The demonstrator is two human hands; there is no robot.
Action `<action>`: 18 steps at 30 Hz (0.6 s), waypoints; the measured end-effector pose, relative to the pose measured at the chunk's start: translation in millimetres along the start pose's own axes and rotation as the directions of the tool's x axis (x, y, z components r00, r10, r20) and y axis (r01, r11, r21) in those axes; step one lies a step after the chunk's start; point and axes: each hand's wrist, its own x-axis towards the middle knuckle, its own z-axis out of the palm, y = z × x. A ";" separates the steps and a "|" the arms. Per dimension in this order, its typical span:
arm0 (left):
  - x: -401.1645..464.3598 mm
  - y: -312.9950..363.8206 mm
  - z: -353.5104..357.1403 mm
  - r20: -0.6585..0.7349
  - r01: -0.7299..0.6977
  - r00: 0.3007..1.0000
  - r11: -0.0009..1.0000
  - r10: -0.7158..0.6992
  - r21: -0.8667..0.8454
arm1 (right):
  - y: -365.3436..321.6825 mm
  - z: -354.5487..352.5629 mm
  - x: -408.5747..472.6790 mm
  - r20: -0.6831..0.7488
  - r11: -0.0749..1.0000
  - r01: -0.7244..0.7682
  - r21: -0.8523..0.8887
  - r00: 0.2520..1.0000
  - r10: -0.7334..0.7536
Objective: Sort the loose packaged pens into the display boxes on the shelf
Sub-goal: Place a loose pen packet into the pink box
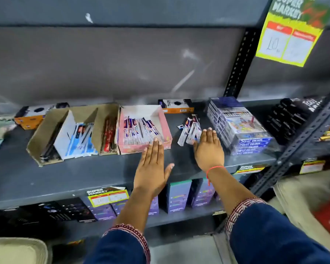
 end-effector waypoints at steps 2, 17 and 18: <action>2.2 0.2 0.3 0.042 -0.002 0.999 0.999 0.004 -0.034 | 3.5 -0.9 14.8 -0.010 0.999 -0.032 0.041 0.999 0.033; -0.3 -11.5 16.6 0.152 -0.158 0.978 0.982 0.142 0.105 | 11.2 5.9 92.9 0.170 0.900 -0.261 0.350 0.962 0.213; 0.1 -11.0 16.1 0.170 -0.151 0.977 0.983 0.132 0.102 | 11.1 5.3 94.0 0.179 0.885 -0.270 0.379 0.960 0.216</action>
